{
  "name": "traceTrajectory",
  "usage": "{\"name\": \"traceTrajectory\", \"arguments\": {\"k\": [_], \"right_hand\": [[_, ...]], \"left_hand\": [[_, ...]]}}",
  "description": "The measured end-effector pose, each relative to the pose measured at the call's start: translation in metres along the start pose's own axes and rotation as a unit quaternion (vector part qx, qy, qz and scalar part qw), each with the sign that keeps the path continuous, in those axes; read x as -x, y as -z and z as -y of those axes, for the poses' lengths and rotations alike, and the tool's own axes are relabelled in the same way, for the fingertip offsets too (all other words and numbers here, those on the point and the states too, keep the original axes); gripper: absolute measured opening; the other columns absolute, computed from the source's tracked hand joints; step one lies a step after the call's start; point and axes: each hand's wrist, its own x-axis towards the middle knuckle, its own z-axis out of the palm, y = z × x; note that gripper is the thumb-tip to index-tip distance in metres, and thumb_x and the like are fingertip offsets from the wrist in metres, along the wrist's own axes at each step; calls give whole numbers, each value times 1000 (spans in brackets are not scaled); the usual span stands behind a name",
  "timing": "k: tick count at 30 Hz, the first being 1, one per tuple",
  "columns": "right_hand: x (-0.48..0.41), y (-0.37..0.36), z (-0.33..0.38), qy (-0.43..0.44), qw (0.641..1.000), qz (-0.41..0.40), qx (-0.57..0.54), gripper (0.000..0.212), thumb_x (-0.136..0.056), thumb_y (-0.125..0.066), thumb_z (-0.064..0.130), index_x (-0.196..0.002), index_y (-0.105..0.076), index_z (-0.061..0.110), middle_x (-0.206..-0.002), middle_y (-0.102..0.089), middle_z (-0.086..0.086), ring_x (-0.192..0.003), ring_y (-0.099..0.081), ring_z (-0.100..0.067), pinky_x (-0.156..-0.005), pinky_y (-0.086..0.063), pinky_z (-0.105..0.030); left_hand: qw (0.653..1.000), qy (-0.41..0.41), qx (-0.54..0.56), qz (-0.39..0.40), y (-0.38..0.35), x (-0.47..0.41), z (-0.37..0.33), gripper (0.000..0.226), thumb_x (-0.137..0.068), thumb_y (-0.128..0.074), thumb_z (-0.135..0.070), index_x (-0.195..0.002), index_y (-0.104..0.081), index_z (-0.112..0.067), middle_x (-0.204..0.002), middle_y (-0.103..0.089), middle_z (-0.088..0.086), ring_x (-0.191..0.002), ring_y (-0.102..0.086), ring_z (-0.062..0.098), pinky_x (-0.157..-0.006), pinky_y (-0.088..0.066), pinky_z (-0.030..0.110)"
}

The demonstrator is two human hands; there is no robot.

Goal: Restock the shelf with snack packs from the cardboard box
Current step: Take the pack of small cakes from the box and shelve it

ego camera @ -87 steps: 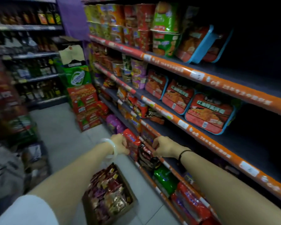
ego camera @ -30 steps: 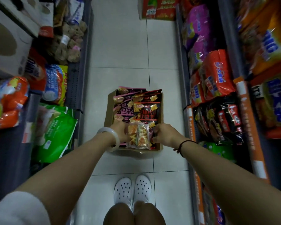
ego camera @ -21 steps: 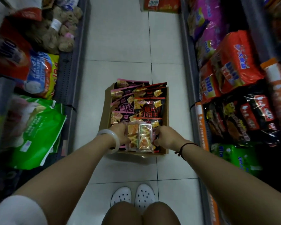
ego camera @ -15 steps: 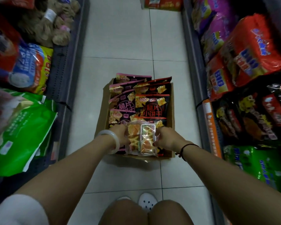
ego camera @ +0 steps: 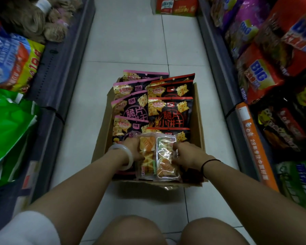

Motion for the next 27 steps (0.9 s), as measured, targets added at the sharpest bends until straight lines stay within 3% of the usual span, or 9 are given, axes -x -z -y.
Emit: {"name": "traceTrajectory", "arguments": {"k": [3, 7, 12, 14, 16, 18, 23, 27], "right_hand": [[-5, -7, -2, -10, 999, -3, -33, 39, -84, -67, 31, -116, -48, 19, -109, -63, -5, -95, -62, -22, -82, -55, -39], [-9, -22, -5, -43, 990, -23, -136, 72, -79, -74, 28, -134, -30, 17, -113, -62, -8, -100, -62, -24, -86, -54, -41], [-14, -34, -10, -109, 949, -60, -289, 89, -75, -78, 19, -141, -20, 12, -123, -59, -10, -109, -61, -28, -91, -53, -43], [-17, -37, -13, -124, 941, -37, -312, 74, -76, -77, 20, -136, -35, 8, -122, -60, -10, -108, -61, -27, -92, -53, -42], [-16, -36, -15, -119, 939, -1, -324, 42, -81, -73, 19, -119, -55, 10, -114, -66, -10, -102, -65, -25, -91, -53, -43], [-15, -35, -15, -114, 932, 12, -344, 30, -85, -69, 17, -112, -60, 11, -111, -68, -9, -101, -65, -25, -92, -53, -42], [-17, -33, -17, -104, 931, 38, -347, 33, -89, -64, 17, -120, -57, 10, -117, -65, -10, -107, -63, -26, -97, -50, -43], [-15, -28, -19, -100, 923, 46, -368, 28, -91, -60, 14, -118, -57, 7, -116, -65, -12, -108, -62, -27, -96, -50, -40]], "left_hand": [[1000, 15, 24, -10, -9, -7, 2, 76, -80, -69, -17, -143, -26, -17, -125, -57, 5, -116, -55, 24, -95, -44, 35], [995, 53, 77, -37, -23, -17, 7, 104, -78, -71, -14, -150, 5, -13, -125, -56, 9, -117, -54, 27, -99, -45, 39], [975, 106, 177, -81, -27, -23, 10, 95, -74, -75, -9, -143, -9, -10, -126, -54, 11, -121, -52, 32, -102, -42, 43], [974, 117, 180, -79, -28, -24, 11, 85, -73, -75, -10, -140, -22, -9, -125, -55, 10, -121, -52, 31, -99, -42, 42], [977, 119, 161, -66, -29, -25, 10, 55, -75, -74, -13, -123, -48, -13, -119, -61, 8, -115, -57, 28, -96, -45, 41], [979, 123, 153, -52, -29, -24, 10, 33, -77, -72, -14, -106, -57, -15, -112, -64, 7, -109, -59, 26, -95, -47, 40], [979, 108, 172, -34, -29, -25, 8, 40, -80, -68, -15, -117, -52, -19, -115, -60, 6, -111, -56, 27, -97, -44, 43], [964, 163, 209, -17, -30, -28, 13, 48, -75, -72, -19, -116, -47, -15, -110, -58, 8, -104, -57, 29, -96, -45, 49]]}}
